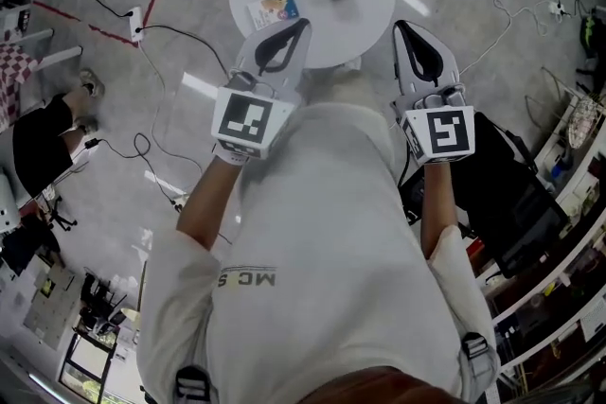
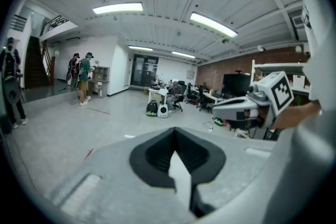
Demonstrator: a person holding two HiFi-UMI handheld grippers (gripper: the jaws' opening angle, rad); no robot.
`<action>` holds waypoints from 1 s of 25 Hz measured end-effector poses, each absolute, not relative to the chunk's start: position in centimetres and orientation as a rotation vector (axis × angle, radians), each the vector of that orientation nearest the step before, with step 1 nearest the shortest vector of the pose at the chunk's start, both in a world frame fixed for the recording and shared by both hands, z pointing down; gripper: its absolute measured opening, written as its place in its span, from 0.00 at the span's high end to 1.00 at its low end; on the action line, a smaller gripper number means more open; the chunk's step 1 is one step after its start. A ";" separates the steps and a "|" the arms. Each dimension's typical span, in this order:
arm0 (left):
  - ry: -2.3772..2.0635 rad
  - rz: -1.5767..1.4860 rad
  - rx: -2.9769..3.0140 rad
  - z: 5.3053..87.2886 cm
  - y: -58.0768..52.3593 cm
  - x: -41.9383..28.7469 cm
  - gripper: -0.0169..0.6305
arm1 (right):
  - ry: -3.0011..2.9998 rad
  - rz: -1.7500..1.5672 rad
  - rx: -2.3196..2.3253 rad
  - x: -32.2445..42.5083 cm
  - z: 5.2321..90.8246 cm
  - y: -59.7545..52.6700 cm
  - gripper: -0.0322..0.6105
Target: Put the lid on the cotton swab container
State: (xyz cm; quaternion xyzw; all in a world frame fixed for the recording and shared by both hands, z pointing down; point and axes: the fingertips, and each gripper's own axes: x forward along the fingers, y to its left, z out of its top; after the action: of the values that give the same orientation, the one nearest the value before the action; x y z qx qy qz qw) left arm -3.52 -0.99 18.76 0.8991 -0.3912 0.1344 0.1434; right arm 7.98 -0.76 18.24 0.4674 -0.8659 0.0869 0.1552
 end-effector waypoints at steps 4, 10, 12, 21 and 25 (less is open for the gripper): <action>-1.159 0.349 2.591 16.8 0.4 -4.3 0.97 | -2.492 0.207 1.384 7.8 16.1 0.8 0.97; -1.186 0.316 2.597 15.1 1.2 -5.4 0.97 | -2.501 0.216 1.426 7.5 15.3 2.0 0.97; -1.183 0.312 2.600 14.9 1.3 -5.4 0.97 | -2.497 0.226 1.432 7.3 15.5 2.4 0.97; -1.212 0.313 2.613 15.0 1.8 -5.3 0.97 | -2.492 0.230 1.433 7.2 15.6 3.0 0.97; -1.202 0.322 2.614 15.0 1.9 -4.7 0.97 | -2.496 0.225 1.429 7.6 15.6 2.9 0.97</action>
State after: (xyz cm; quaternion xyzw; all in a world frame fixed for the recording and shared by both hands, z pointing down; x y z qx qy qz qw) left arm -4.68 1.93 15.03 0.8961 -0.4120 0.1103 0.1230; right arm 7.55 2.89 15.61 0.4913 -0.8580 0.0775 0.1279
